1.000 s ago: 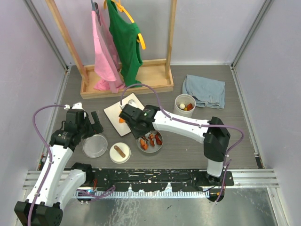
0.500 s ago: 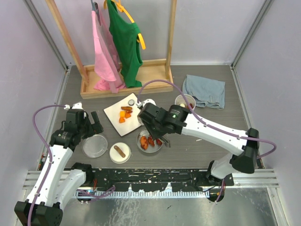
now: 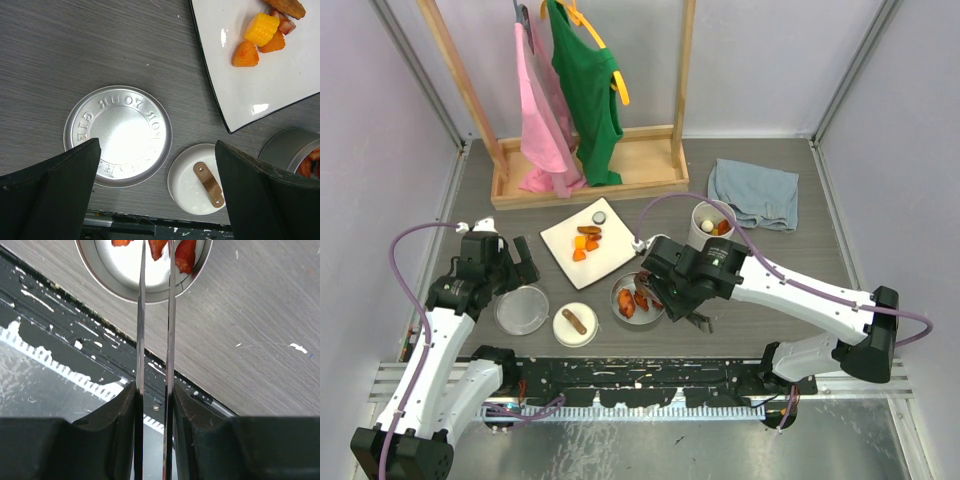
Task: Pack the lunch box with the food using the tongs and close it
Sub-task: Place the fake food in the packing box.
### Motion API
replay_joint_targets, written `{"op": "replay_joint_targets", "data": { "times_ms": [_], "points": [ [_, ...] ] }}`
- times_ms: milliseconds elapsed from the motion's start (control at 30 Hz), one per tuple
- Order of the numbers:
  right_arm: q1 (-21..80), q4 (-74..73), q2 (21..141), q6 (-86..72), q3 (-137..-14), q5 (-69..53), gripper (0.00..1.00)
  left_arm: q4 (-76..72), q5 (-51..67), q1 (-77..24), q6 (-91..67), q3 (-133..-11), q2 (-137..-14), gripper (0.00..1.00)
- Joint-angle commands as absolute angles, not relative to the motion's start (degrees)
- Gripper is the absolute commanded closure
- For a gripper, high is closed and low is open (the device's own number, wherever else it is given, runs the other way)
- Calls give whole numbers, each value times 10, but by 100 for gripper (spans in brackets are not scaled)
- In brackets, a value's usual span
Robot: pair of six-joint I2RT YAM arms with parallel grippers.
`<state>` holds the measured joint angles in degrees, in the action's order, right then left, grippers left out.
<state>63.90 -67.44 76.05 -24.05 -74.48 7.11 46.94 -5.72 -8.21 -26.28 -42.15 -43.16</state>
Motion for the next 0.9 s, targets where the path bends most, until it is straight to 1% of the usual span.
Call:
{"op": "replay_joint_targets", "data": {
  "times_ms": [0,433,733,867],
  "points": [
    [638,-671,736,-231,-726,27,64,446,-53,-80,-258,-424,-425,2],
    [640,-662,734,-211,-687,-31,63,446,-54,-80,-258,-423,-427,2],
    [640,-664,716,-210,-694,-31,53,446,-54,-80,-258,-423,-427,2],
    [640,-678,704,-214,-710,6,52,446,-53,-80,-258,-423,-427,2]
  ]
}}
